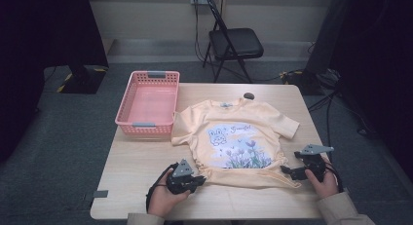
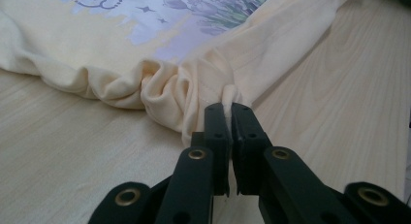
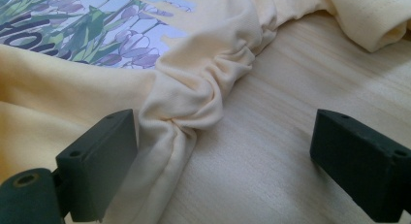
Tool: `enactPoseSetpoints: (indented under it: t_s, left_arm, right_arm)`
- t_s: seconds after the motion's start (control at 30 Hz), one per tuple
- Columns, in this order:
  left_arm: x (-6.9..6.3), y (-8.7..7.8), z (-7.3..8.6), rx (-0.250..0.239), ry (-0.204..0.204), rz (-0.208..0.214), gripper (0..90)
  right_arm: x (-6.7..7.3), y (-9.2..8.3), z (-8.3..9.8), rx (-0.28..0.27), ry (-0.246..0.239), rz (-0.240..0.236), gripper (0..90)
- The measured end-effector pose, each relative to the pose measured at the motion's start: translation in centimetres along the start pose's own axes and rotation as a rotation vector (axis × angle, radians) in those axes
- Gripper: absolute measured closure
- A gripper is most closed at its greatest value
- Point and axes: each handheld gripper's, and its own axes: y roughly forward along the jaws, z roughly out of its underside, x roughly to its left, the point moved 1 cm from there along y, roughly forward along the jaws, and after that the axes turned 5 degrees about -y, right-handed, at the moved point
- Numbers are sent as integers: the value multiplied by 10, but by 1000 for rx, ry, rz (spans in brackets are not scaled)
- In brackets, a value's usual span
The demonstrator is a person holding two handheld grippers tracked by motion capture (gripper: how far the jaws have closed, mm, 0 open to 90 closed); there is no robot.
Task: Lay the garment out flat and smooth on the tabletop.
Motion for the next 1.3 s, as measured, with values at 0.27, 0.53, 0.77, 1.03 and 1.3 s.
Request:
enactPoseSetpoints:
  t_s: [0.27, 0.53, 0.77, 1.03, 1.3]
  left_arm:
    - [-2, -5, 9, 7, -15, 8, 855]
    - [2, -9, 4, -101, -31, -9, 548]
    - [-1, -2, -12, -149, -36, 9, 455]
    - [-6, 22, -18, -92, -9, 47, 588]
    - [-13, 19, -14, -22, 25, 75, 848]
  right_arm:
    - [0, 0, 0, 0, -1, -2, 85]
    - [0, 0, 0, 0, -1, -2, 85]
    - [1, 0, 0, 0, 1, -2, 84]
    - [1, 0, 0, 0, 1, -1, 84]
    - [1, 0, 0, 0, 1, -1, 84]
